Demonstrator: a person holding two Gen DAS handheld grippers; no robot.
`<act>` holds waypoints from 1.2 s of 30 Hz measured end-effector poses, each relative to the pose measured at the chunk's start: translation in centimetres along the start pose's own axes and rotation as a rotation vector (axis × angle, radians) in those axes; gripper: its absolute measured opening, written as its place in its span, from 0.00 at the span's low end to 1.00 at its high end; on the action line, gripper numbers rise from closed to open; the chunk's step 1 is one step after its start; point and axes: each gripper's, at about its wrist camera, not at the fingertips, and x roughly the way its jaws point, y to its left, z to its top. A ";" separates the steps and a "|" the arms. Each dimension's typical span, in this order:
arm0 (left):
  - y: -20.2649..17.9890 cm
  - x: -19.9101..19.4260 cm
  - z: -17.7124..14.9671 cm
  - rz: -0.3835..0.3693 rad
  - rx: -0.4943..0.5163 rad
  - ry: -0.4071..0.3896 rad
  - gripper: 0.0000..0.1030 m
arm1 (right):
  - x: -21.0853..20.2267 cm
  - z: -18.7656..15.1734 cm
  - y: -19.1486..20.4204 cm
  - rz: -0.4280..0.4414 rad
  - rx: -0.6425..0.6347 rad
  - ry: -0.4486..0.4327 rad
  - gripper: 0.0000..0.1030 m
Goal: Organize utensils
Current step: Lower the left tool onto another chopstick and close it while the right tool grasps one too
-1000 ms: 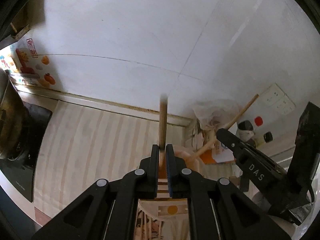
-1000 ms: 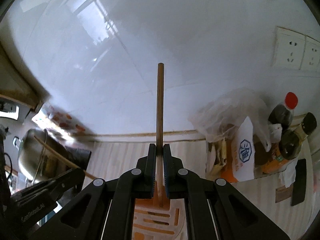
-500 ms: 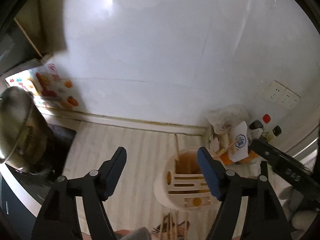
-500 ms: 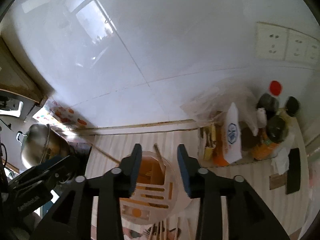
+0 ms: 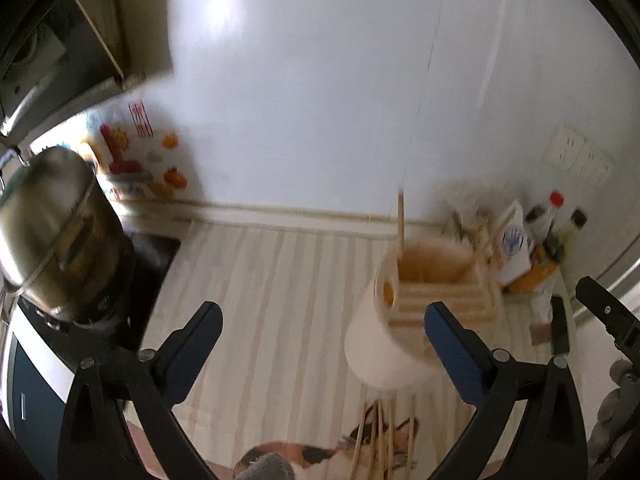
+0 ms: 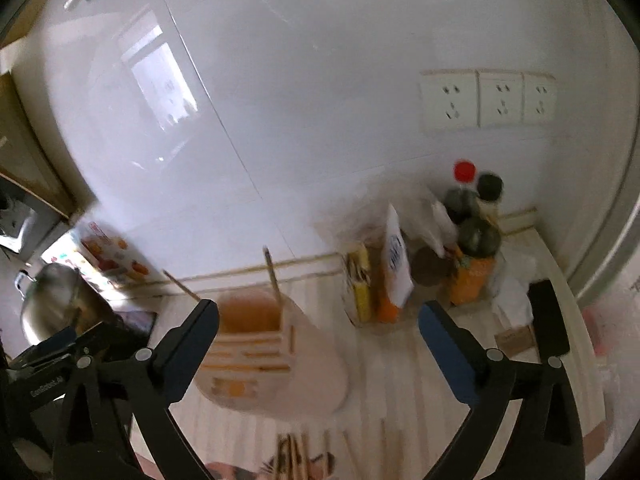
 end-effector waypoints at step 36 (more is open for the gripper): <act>-3.3 16.2 -21.2 0.002 0.081 0.616 0.05 | 11.1 -24.7 -10.8 -0.181 0.102 0.665 0.30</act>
